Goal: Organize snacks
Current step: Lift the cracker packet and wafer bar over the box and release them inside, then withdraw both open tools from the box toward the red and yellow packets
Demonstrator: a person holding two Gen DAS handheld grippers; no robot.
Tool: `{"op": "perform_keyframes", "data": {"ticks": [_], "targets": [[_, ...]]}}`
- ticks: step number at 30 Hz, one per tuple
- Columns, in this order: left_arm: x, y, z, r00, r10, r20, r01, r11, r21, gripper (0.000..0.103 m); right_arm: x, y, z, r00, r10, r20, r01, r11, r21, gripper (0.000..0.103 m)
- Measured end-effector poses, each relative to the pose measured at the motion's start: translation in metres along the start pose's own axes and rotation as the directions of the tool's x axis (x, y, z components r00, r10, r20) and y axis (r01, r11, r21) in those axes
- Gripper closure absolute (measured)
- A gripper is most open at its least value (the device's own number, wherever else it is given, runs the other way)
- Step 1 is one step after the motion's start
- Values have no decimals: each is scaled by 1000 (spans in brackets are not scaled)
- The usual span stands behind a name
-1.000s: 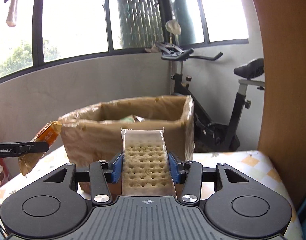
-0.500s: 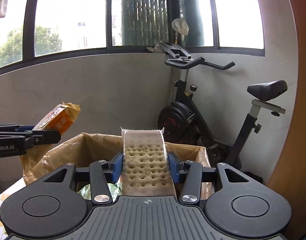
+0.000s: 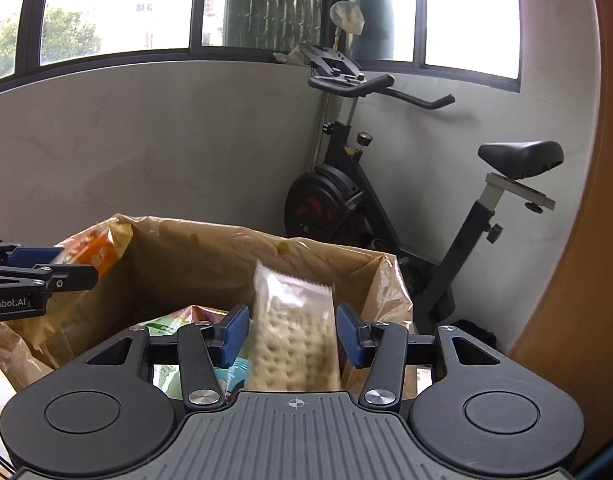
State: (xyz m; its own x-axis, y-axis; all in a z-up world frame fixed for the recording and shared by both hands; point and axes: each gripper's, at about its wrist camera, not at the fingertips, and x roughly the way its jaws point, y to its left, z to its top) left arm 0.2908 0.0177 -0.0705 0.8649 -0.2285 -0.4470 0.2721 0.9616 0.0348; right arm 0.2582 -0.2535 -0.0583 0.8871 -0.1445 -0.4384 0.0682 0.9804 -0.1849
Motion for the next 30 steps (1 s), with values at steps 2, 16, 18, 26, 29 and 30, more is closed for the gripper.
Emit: {"op": "perform_keyframes", "data": {"ticks": [2, 16, 18, 26, 29, 30], "targets": [[-9, -2, -1, 1000, 5, 27, -5, 1000, 14, 29, -6, 1, -4, 1000, 1, 17, -1, 1000, -2, 48], [-71, -4, -11, 994, -44, 103, 38, 997, 60, 28, -81, 7, -30, 986, 106, 129, -109, 994, 17, 46], [-82, -3, -18, 992, -63, 112, 59, 997, 43, 28, -95, 9, -38, 984, 108, 144, -110, 994, 4, 46], [-99, -1, -53, 992, -99, 82, 100, 995, -3, 28, -129, 10, -68, 977, 105, 183, -106, 994, -7, 43], [-99, 4, -67, 993, -105, 58, 107, 993, -43, 28, -132, 12, -80, 979, 107, 174, -108, 994, -1, 43], [-99, 5, -71, 993, -104, 50, 106, 993, -52, 28, -132, 12, -84, 980, 108, 168, -110, 994, 4, 43]]}}
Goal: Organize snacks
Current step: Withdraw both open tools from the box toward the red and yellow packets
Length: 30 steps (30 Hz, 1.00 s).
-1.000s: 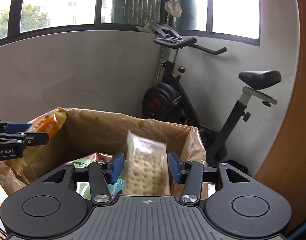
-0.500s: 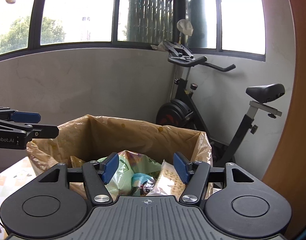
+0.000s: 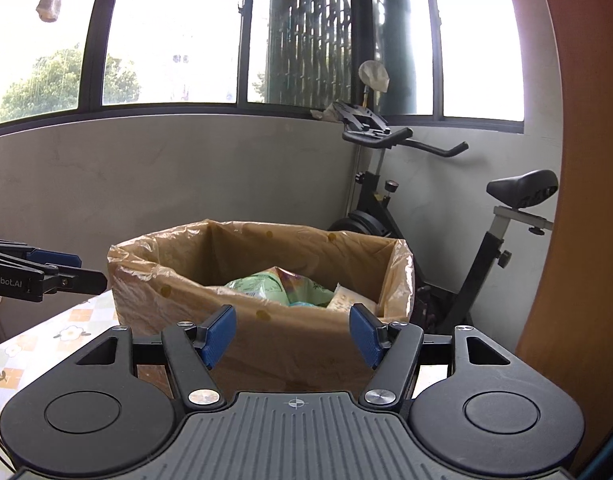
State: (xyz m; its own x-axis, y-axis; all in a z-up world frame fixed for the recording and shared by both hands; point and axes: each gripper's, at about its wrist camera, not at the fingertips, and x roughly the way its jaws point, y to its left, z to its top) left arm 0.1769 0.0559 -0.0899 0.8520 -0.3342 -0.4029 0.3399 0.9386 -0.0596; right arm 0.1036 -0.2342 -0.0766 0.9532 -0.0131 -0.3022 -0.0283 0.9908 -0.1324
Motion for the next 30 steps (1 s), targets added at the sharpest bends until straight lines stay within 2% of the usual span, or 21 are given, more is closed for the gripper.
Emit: {"op": "perform_keyframes", "data": {"ticks": [7, 13, 18, 24, 30], "targets": [[8, 7, -35, 997, 32, -63, -35, 998, -48, 29, 5, 2, -34, 998, -1, -63, 2, 1000, 11, 43], [17, 8, -59, 992, 52, -115, -57, 998, -41, 29, 12, 3, -66, 993, -3, -121, 4, 1000, 5, 43], [24, 4, -74, 989, 52, -141, -56, 998, -25, 29, 19, 3, -89, 988, -14, -152, 11, 1000, -20, 43], [34, -4, -89, 984, 52, -170, -55, 998, -15, 29, 33, -2, -116, 980, -23, -198, 25, 1000, 7, 43], [41, -8, -98, 980, 60, -190, -63, 998, -12, 29, 43, -7, -137, 978, -56, -202, 65, 997, 39, 43]]}}
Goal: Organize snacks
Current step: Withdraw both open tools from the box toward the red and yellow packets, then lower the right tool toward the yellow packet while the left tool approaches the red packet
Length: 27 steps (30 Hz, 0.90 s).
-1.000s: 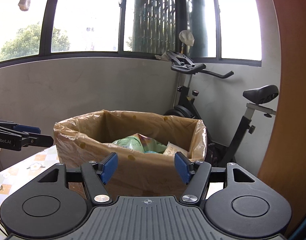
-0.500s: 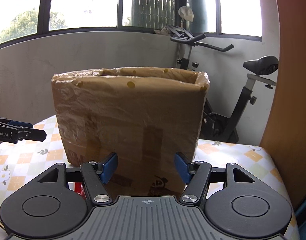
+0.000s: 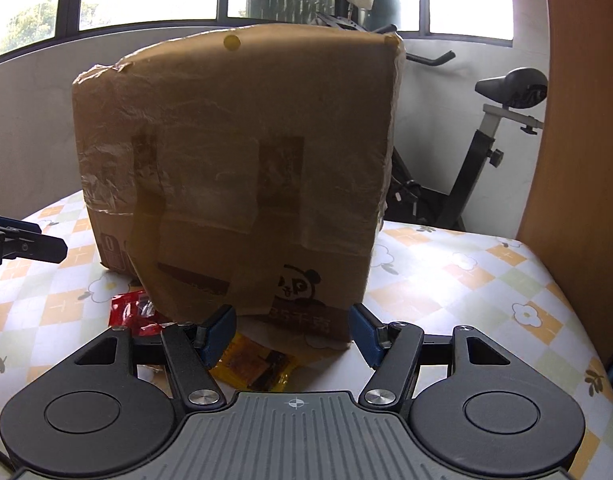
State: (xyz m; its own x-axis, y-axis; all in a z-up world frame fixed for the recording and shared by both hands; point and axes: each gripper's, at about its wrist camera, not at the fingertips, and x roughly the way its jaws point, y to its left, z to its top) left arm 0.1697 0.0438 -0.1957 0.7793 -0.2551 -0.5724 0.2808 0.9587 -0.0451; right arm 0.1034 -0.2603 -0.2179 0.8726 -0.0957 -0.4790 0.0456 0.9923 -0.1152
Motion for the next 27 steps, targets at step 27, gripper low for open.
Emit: {"op": "perform_keyframes", "data": {"ticks": [27], "targets": [[37, -45, -21, 991, -77, -105, 85, 994, 72, 29, 20, -9, -22, 998, 17, -54, -12, 995, 98, 44]]}}
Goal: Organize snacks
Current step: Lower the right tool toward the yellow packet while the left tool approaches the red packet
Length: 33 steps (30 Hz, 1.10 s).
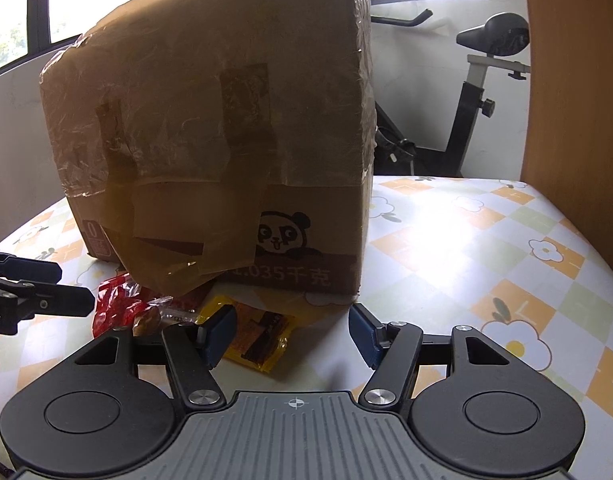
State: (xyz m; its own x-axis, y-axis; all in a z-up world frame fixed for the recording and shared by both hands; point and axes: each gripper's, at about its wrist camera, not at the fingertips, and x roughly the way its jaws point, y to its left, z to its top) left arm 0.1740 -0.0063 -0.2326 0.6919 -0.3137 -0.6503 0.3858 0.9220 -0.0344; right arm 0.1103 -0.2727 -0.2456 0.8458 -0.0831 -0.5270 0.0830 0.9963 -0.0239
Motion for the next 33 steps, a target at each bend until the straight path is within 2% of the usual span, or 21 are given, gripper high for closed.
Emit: {"op": "perform_keyframes", "data": {"ticks": [4, 10, 14, 18, 20, 27, 33], "targets": [[10, -9, -1, 1000, -7, -16, 8, 1000, 9, 29, 2, 0, 0, 1000, 2, -9, -2, 1000, 1, 44], [27, -16, 6, 1000, -5, -23, 4, 1000, -28, 29, 9, -8, 1, 999, 24, -39, -23, 999, 41, 45], [38, -22, 10, 1000, 3, -21, -3, 1000, -12, 29, 9, -10, 1, 999, 32, -35, -30, 998, 49, 45], [51, -19, 9, 998, 19, -56, -21, 999, -27, 29, 9, -10, 1, 998, 39, -39, -37, 998, 50, 45], [52, -15, 7, 998, 9, -60, -12, 998, -58, 29, 10, -10, 1, 998, 43, -41, -40, 998, 50, 45], [44, -6, -5, 998, 32, -63, -35, 998, -54, 29, 12, -12, 2, 997, 51, -49, -48, 997, 61, 45], [27, 8, -17, 998, 50, -49, -55, 994, -93, 29, 12, -9, 1, 997, 61, -49, -59, 997, 41, 45]]}}
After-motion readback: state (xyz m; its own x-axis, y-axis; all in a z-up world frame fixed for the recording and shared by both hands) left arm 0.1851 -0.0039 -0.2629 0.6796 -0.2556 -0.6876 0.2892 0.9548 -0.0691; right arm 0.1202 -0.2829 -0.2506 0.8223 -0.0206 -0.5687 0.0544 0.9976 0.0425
